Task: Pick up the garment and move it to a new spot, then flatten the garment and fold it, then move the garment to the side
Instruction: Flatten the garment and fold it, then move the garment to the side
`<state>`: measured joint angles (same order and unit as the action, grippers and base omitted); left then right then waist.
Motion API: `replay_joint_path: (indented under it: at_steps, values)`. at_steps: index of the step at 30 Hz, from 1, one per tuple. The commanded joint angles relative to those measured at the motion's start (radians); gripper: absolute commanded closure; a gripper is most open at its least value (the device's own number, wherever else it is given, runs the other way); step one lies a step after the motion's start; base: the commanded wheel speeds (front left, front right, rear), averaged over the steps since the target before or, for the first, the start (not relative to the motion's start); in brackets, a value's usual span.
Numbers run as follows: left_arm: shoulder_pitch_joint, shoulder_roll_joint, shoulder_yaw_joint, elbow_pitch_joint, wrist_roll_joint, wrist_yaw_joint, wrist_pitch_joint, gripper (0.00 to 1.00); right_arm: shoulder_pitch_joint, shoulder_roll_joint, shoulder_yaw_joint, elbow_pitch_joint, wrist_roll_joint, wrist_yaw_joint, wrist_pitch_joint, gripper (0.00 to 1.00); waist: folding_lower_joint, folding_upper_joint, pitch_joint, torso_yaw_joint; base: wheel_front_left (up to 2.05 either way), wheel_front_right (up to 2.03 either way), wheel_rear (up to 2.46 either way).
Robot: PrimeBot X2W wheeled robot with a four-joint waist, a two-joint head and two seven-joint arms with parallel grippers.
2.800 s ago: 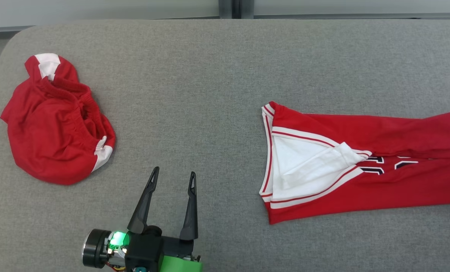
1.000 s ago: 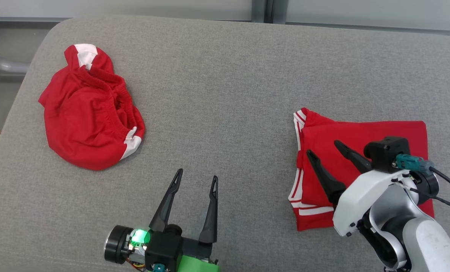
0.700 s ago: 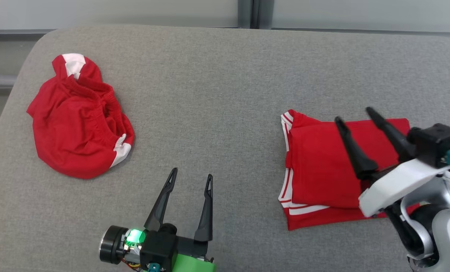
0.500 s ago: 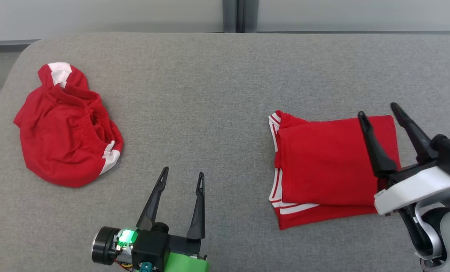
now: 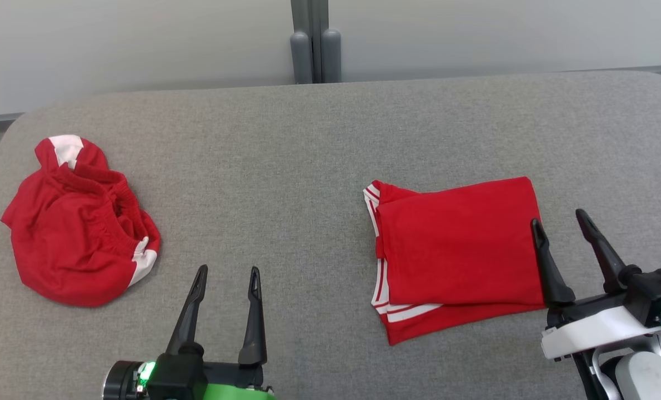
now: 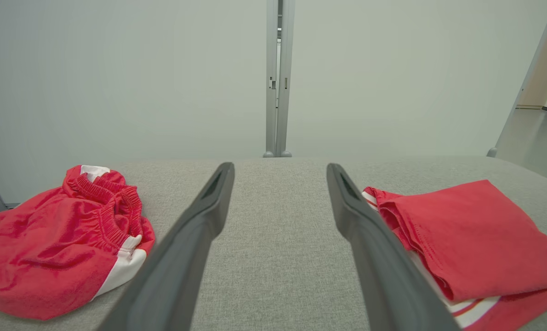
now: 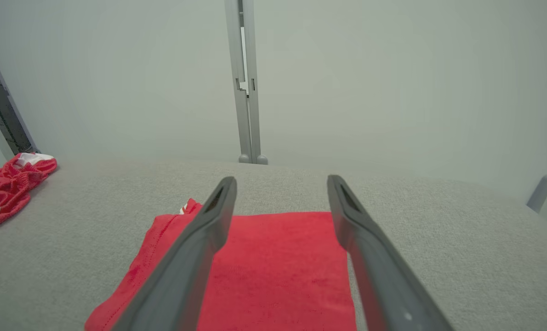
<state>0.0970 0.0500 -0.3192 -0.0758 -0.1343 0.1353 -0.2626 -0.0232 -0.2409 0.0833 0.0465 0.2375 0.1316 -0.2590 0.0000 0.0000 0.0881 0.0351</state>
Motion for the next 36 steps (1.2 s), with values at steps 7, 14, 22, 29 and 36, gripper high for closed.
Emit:
replay_joint_path:
  at_steps: [7,14,22,29,36]
  values:
    - [0.054,0.002,0.041,-0.015,0.001,-0.02,-0.003,0.0,0.08,0.063,-0.015,-0.076,-0.051,-0.002,-0.006,0.0,0.0,0.0,-0.057,-0.021,0.0,0.0,0.0]
    - [0.084,0.002,0.065,-0.031,0.021,-0.019,-0.003,0.0,0.119,0.086,0.002,-0.052,-0.045,-0.002,-0.007,0.0,0.0,0.0,-0.077,-0.025,0.0,0.0,0.0]
    - [0.094,0.001,0.074,-0.023,0.031,-0.019,-0.003,0.0,0.117,0.094,0.002,-0.038,-0.046,-0.002,-0.007,0.0,0.0,0.0,-0.083,-0.027,0.0,0.0,0.0]
    - [0.093,0.001,0.074,-0.012,0.05,-0.026,-0.003,0.0,0.115,0.092,0.009,-0.037,-0.044,-0.002,-0.007,0.0,0.0,0.0,-0.09,-0.024,0.0,0.0,0.0]
    - [0.098,0.002,0.07,-0.009,0.05,-0.024,-0.003,0.0,0.118,0.081,0.02,-0.038,-0.049,-0.002,-0.007,0.0,0.0,0.0,-0.092,-0.02,0.0,0.0,0.0]
